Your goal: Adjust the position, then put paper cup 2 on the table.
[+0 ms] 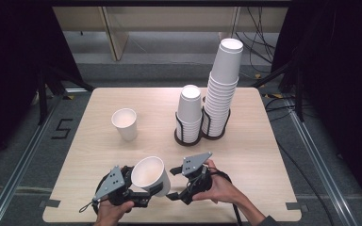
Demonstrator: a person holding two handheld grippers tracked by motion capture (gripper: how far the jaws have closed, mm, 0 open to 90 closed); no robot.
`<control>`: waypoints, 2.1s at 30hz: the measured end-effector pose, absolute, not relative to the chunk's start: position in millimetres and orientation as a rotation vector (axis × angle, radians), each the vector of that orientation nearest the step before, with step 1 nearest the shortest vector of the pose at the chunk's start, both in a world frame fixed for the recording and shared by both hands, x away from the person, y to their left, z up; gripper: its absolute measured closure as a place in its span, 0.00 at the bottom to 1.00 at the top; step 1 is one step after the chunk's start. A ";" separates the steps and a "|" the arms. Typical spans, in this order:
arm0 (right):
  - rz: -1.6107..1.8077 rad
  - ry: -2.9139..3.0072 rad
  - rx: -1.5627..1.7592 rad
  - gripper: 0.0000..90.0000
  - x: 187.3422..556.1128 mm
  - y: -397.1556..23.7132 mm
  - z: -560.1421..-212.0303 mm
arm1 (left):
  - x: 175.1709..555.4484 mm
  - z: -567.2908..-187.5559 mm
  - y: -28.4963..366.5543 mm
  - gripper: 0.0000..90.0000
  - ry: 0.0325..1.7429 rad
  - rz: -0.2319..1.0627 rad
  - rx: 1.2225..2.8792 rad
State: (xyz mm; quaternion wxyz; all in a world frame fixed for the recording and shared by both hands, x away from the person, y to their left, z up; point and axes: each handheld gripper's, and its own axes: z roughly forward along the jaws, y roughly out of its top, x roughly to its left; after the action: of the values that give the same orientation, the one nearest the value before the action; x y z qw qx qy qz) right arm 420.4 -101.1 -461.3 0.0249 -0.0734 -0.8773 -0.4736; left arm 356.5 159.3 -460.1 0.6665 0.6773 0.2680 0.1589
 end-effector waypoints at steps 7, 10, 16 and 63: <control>-1.483 -2.744 -0.298 0.20 423.9 -116.8 -459.4 | 363.2 -462.2 171.2 0.18 0.705 0.477 1.555; -1.493 -2.760 -0.353 0.21 425.3 -123.7 -459.3 | 366.9 -463.8 177.3 0.18 0.756 0.530 1.561; -1.497 -2.797 -0.454 0.20 427.9 -134.8 -463.2 | 371.7 -466.3 185.4 0.18 0.836 0.606 1.564; -1.465 -2.845 -0.758 0.18 426.8 -175.0 -466.4 | 399.5 -479.5 234.1 0.18 1.045 0.811 1.554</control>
State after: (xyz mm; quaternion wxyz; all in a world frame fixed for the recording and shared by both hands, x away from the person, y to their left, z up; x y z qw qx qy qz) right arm 426.8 -175.0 -466.4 -0.0732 -0.2299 -0.8628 -0.4442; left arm 399.5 234.1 -479.5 0.5229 0.6491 0.4365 0.3386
